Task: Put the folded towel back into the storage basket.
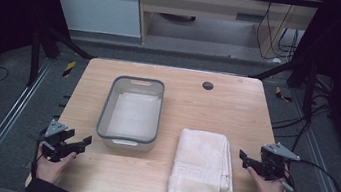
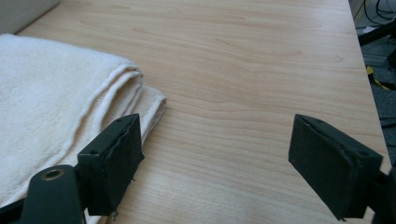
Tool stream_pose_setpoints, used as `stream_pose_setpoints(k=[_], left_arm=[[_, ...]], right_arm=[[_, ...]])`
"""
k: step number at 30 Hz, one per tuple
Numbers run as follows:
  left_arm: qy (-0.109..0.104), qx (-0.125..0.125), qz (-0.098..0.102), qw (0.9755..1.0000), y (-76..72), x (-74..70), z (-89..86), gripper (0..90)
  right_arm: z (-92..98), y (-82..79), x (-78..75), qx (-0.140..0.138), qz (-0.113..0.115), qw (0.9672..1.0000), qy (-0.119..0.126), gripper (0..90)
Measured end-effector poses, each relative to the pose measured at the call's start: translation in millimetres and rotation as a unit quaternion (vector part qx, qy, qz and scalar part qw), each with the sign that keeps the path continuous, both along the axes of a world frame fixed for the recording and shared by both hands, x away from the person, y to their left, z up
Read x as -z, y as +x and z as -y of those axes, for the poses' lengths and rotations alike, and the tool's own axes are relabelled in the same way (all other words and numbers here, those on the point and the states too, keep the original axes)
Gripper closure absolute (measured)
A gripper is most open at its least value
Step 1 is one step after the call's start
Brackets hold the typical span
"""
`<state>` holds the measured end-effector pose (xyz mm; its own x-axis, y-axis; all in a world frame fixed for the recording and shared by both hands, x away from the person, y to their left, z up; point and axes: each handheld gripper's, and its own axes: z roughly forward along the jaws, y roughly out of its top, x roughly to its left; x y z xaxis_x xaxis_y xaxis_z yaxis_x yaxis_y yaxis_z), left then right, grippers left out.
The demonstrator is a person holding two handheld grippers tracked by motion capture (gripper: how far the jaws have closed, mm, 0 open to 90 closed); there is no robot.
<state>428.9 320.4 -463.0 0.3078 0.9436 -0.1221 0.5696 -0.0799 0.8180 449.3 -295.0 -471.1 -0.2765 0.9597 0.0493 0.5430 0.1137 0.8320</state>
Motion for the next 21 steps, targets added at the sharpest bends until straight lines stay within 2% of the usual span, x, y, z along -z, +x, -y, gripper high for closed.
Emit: stream_pose_setpoints(k=[2,3,14,19,21], left_arm=[[-0.008,0.005,0.002,1.0,-2.4,-2.5,1.4,27.3],[-0.012,0.007,0.013,0.9998,-6.9,-6.5,5.5,28.4],[-0.009,0.023,0.038,0.999,-14.7,-18.4,23.9,32.2],[-0.005,0.027,0.043,0.9987,-16.7,-21.9,32.0,33.7],[-0.011,0.031,0.044,0.9985,-17.4,-23.3,36.2,34.0]], right_arm=[[-0.2,-1.5,-1.7,0.0,0.002,1.0,0.0,18.2],[-0.3,-3.9,-4.8,-0.001,0.009,1.0,-0.002,19.2],[-3.5,-8.7,-17.9,-0.015,0.026,0.9994,0.016,22.5],[-6.6,-8.5,-21.2,-0.027,0.026,0.9991,0.022,23.3],[-9.5,-7.2,-23.3,-0.035,0.021,0.9988,0.027,23.6]])
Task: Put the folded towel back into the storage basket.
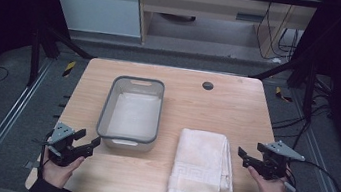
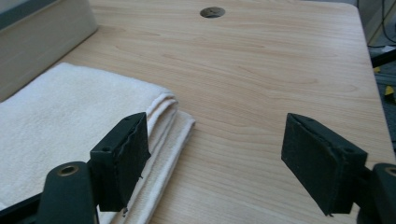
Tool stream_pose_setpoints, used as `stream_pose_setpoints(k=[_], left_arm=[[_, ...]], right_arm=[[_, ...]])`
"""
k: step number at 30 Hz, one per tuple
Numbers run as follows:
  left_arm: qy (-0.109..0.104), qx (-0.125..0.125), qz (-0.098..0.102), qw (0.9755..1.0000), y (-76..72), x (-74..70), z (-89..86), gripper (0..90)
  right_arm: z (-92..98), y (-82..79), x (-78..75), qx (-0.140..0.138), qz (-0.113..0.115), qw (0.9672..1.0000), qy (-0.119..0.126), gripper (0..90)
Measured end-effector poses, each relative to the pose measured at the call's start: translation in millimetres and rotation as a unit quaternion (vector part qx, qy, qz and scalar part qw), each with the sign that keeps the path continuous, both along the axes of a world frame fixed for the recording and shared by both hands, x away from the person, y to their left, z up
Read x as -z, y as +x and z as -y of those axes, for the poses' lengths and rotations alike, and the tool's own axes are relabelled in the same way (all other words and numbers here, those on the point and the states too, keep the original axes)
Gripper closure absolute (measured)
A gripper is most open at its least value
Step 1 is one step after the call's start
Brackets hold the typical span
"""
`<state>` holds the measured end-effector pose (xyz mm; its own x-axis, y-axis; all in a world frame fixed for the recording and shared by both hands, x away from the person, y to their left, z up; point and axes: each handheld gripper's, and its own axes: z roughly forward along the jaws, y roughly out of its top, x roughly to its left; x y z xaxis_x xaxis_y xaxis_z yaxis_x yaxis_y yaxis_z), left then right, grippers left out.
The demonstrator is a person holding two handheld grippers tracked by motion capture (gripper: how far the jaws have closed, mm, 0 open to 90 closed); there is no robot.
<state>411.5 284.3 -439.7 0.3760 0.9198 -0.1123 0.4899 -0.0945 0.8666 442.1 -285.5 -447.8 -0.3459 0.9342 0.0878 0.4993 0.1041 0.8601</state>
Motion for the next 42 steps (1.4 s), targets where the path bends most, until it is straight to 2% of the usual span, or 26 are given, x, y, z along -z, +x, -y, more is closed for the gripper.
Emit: stream_pose_setpoints(k=[4,9,11,17,24,29,42], left_arm=[[0.001,0.014,0.0,0.9999,-1.3,-0.9,8.6,34.0],[0.004,0.029,-0.001,0.9996,-2.6,0.4,17.9,33.4],[0.002,0.036,0.001,0.9994,-3.2,0.4,22.9,33.1],[0.003,0.046,-0.002,0.9989,-1.0,1.8,32.3,32.1],[0.007,0.064,-0.002,0.9979,-1.5,-0.2,46.3,32.3],[0.01,0.073,-0.001,0.9972,-3.9,-2.6,55.8,32.7],[0.014,0.105,0.002,0.9944,-3.9,-8.1,84.7,32.9]], right_arm=[[-4.9,2.1,-2.4,-0.007,-0.009,0.9999,0.005,23.4],[-8.3,2.8,-6.2,-0.012,-0.004,0.9999,0.009,22.8],[-9.0,3.9,-8.3,-0.015,-0.001,0.9997,0.018,22.4],[-10.6,8.8,-11.2,-0.017,-0.003,0.9997,0.016,22.1],[-17.1,14.4,-16.9,-0.033,0.001,0.9994,0.009,21.6],[-21.9,18.3,-23.8,-0.046,0.005,0.9988,0.015,21.6],[-26.5,26.0,-34.5,-0.054,0.008,0.9984,0.018,20.7]])
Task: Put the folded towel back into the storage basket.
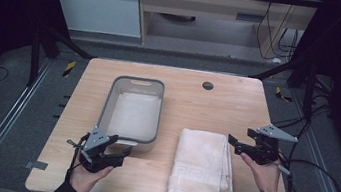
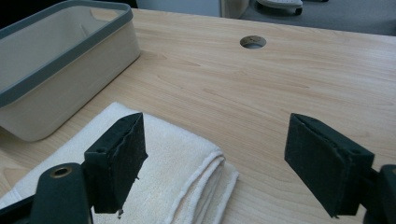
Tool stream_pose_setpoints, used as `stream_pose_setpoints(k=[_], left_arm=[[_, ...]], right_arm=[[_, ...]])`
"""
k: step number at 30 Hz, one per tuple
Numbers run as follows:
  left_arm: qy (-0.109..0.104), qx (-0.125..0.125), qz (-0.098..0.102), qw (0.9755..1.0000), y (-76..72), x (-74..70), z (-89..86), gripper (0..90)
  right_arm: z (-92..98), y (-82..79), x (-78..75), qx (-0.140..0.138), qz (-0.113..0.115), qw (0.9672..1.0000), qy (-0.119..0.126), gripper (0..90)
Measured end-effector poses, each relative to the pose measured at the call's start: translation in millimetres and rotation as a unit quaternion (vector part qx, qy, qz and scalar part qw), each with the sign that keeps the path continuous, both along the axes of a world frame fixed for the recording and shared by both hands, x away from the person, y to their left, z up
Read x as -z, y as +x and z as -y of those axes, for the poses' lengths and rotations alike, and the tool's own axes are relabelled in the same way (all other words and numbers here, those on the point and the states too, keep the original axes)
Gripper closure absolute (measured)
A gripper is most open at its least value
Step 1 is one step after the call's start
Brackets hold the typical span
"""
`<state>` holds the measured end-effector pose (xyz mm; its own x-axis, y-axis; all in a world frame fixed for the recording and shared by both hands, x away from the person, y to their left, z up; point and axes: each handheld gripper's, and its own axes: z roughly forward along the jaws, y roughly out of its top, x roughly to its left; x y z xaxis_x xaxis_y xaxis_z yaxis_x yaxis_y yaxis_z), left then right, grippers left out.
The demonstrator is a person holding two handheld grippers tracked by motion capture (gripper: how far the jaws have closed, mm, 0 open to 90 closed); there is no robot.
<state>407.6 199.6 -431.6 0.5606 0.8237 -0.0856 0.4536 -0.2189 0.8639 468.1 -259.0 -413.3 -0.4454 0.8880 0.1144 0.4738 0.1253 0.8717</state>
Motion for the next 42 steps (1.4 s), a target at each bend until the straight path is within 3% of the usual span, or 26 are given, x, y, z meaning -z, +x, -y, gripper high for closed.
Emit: stream_pose_setpoints(k=[23,31,42], left_arm=[[0.016,0.063,-0.005,0.9979,-0.1,0.1,57.9,32.6],[0.027,0.086,-0.004,0.9959,-0.4,5.4,83.9,31.9],[0.042,0.101,-0.008,0.994,5.3,14.9,105.3,30.3]], right_arm=[[-10.6,12.7,6.0,-0.02,-0.023,0.9995,-0.008,21.2],[-17.6,14.4,12.1,-0.028,-0.034,0.9988,-0.022,22.4],[-23.6,15.2,18.8,-0.031,-0.043,0.9976,-0.043,23.2]])
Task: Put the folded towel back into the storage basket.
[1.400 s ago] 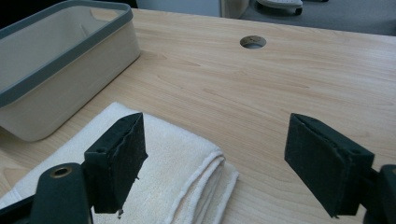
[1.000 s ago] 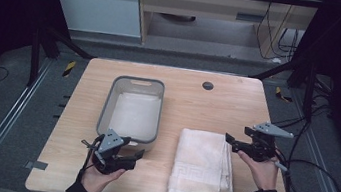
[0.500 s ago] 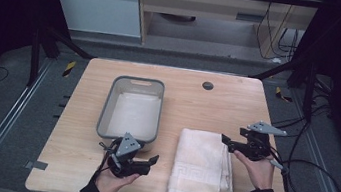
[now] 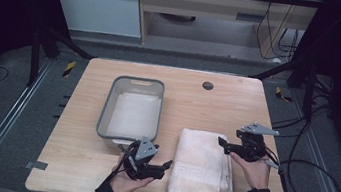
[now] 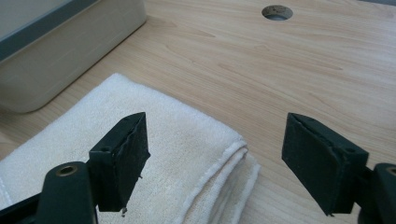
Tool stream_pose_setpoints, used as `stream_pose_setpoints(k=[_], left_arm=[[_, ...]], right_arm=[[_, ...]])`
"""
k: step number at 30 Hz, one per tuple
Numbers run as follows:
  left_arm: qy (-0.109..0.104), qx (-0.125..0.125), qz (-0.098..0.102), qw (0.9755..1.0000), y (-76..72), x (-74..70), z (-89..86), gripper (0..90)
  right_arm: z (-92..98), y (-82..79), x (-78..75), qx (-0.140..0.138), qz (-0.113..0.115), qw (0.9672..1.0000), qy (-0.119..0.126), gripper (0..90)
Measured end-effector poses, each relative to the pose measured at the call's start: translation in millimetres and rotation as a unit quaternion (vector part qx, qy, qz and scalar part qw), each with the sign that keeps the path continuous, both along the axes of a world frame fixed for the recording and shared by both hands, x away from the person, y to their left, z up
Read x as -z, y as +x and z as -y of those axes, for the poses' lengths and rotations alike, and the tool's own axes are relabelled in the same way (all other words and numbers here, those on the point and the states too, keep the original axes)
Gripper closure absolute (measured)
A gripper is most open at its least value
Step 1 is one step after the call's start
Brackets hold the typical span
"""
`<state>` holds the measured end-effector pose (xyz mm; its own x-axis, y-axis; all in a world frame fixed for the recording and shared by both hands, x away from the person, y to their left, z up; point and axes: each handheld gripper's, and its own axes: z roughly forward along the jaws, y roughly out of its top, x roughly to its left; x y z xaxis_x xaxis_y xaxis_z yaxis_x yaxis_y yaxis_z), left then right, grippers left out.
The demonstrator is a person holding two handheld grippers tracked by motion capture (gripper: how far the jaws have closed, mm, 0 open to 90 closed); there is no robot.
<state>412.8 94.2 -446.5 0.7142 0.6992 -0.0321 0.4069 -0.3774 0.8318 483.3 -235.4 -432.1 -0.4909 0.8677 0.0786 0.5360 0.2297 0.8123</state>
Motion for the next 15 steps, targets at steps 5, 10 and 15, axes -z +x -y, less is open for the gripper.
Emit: stream_pose_setpoints(k=[5,10,15], left_arm=[[0.008,0.003,-0.008,0.9999,3.5,6.3,8.1,30.1],[0.012,0.005,-0.015,0.9998,5.0,11.5,15.9,30.0],[0.018,0.008,-0.018,0.9996,6.0,14.9,19.7,29.9]], right_arm=[[-2.1,1.0,3.5,-0.001,-0.003,1.0,-0.004,24.3],[2.4,2.6,9.0,0.011,-0.011,0.9998,0.012,24.0],[4.6,4.4,15.5,0.016,-0.016,0.9997,-0.004,23.9]])
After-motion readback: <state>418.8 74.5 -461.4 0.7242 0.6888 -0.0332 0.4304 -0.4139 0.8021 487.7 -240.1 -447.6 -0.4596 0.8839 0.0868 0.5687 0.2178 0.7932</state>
